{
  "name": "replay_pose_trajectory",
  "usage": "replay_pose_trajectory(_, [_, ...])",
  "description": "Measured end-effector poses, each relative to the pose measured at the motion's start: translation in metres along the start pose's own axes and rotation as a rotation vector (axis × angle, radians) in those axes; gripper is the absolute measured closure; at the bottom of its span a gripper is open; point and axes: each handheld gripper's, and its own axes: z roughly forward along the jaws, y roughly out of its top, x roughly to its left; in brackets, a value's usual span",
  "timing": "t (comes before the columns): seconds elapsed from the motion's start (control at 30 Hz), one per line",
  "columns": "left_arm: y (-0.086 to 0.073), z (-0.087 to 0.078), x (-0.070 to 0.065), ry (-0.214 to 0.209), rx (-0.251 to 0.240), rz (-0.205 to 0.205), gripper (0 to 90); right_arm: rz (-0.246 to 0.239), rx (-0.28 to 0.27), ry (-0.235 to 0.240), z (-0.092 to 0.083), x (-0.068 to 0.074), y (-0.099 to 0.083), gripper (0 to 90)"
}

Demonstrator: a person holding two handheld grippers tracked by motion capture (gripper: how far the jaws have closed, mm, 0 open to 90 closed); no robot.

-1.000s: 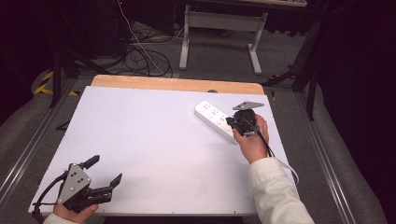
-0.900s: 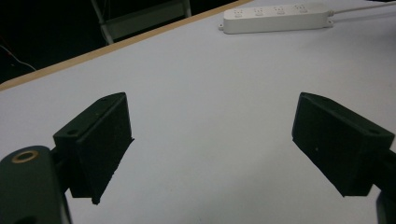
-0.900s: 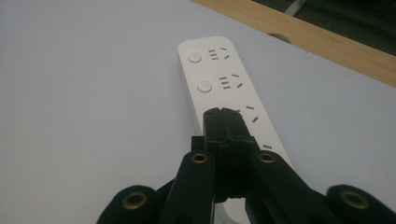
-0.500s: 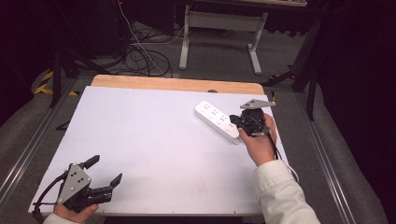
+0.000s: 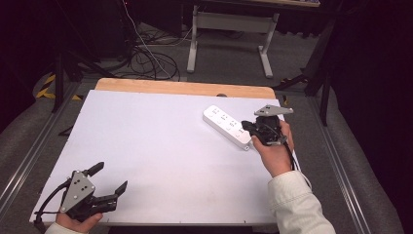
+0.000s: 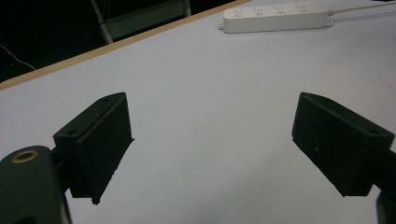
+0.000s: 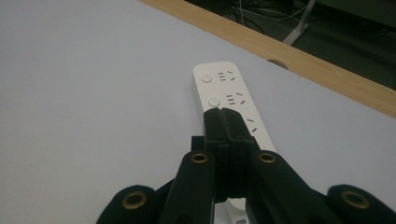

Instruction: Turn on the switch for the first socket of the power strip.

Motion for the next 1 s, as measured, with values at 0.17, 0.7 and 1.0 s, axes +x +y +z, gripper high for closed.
replay_pose_trajectory(0.17, [0.000,0.000,0.000,0.002,0.001,0.005,12.7,-0.014,-0.088,0.054,-0.017,0.003,-0.001,69.1])
replay_pose_trajectory(0.7, [0.001,-0.002,0.000,-0.033,0.003,-0.025,13.7,-0.020,-0.200,0.151,-0.057,0.017,-0.026,28.0])
replay_pose_trajectory(1.0, [0.002,-0.002,-0.001,-0.030,0.011,-0.012,14.4,-0.059,-0.241,0.231,-0.069,0.021,-0.048,14.6])
